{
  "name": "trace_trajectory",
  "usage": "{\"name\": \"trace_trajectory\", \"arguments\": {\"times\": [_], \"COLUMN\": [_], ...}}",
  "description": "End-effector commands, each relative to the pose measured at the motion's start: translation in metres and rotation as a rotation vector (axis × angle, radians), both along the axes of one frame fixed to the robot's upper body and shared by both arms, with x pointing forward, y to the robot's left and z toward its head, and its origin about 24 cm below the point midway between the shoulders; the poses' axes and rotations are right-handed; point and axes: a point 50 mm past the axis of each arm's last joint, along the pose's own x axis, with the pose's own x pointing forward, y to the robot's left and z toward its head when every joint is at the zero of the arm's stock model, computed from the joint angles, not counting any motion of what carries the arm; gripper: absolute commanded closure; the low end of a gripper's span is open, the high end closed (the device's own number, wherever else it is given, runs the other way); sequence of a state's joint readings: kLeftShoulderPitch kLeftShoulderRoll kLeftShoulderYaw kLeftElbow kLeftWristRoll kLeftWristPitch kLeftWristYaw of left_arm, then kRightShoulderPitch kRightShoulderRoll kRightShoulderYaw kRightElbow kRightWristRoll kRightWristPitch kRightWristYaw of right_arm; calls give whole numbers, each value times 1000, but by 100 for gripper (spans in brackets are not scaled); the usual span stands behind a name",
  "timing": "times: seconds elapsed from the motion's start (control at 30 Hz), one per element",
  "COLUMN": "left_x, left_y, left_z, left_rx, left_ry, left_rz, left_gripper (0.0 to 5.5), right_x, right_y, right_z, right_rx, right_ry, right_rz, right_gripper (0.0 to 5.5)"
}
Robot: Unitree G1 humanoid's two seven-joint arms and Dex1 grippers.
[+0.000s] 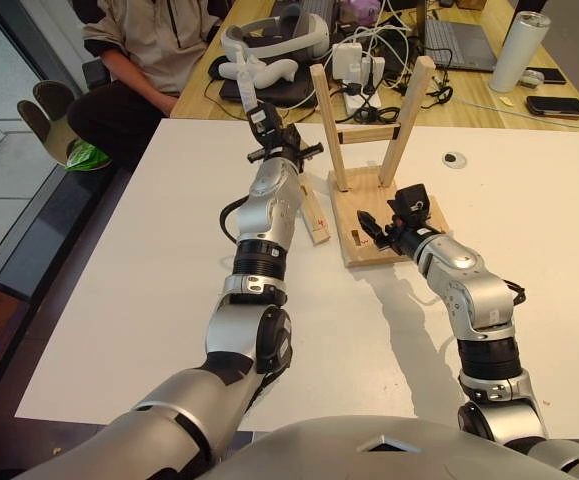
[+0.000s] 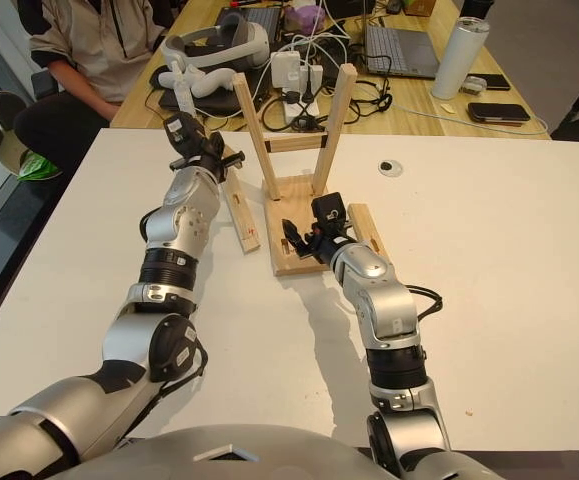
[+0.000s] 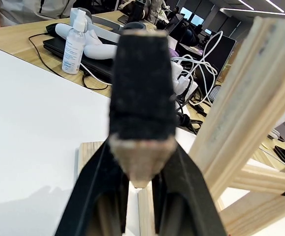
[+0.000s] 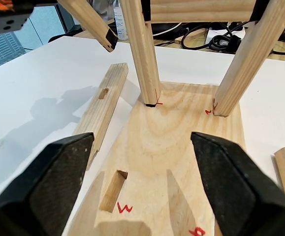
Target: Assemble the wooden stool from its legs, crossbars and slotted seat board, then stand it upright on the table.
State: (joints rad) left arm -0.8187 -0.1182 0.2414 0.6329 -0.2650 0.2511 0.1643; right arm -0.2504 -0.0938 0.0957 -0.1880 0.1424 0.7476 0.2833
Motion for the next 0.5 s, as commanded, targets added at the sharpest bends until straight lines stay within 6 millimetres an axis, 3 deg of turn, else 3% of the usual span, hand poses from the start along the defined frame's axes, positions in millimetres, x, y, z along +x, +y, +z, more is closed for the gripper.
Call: {"name": "trace_trajectory", "arguments": {"times": [0.03, 0.5], "left_x": [-11, -25], "left_y": [-34, -35], "left_z": [-17, -33], "left_rx": [-16, 163], "left_ry": [88, 189], "left_rz": [-48, -9], "left_gripper": [510, 510], "right_x": [4, 4], "right_y": [-4, -8], "right_z": [4, 0], "right_rx": [-11, -27], "right_ry": [-3, 8], "right_rz": [-6, -24], "right_gripper": [184, 184]}}
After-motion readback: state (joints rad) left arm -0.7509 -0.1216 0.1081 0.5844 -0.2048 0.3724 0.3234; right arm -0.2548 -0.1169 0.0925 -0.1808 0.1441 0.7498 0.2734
